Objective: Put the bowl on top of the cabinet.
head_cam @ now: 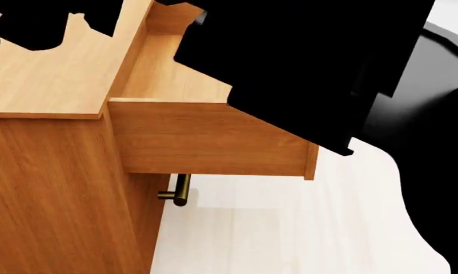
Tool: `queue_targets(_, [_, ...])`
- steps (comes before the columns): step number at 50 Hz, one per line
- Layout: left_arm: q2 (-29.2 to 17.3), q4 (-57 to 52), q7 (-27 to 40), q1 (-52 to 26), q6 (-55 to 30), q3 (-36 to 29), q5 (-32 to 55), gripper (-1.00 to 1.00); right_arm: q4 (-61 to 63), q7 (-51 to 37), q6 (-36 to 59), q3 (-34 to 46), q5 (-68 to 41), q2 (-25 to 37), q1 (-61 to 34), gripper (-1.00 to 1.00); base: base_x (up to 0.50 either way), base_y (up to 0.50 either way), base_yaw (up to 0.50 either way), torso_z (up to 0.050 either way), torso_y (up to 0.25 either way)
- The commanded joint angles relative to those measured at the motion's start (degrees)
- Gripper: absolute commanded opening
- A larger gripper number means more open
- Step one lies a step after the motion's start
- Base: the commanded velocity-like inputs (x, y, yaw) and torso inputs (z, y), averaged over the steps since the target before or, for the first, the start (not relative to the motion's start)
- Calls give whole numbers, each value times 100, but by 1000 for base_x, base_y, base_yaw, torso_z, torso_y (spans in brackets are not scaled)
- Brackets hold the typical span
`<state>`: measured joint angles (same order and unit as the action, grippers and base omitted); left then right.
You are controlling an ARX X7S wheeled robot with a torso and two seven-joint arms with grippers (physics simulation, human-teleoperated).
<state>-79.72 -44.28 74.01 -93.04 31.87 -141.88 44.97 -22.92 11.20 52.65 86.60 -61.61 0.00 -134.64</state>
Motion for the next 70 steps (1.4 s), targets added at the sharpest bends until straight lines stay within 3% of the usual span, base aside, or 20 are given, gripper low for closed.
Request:
queue_targets(1, [-64,-2,-8,46,21,20,-47,100,222,10,-43,-82,170,0,-34,-100,0,0,0,0,0])
queue_targets(19, [-135,13,-18,123,58,44,-88,100,401,-12,-288,-125,-201,0,-35,-100,0,0,0,0,1])
queue_targets(35, [-156,64,-18,215,136,65,-123,100,-244,-428,-820,-972,-2728,0,-36,-100,0,0,0,0,0])
queue_targets(49, [-165,99,-63,252,168,99,-91,100,-167,-366,-1042,-720,-2779,0,-35,-100,0,0,0,0,1])
queue_targets(63, [-197,230,-187,341,283,91,-24,100,-173,-35,-1956,224,-3125,0,-33,-100,0,0,0,1,0])
queue_targets(70, [-160,324,-329,336,366,126,65,100,-328,140,-2036,340,-2734,0,295,-100,0,0,0,0,1])
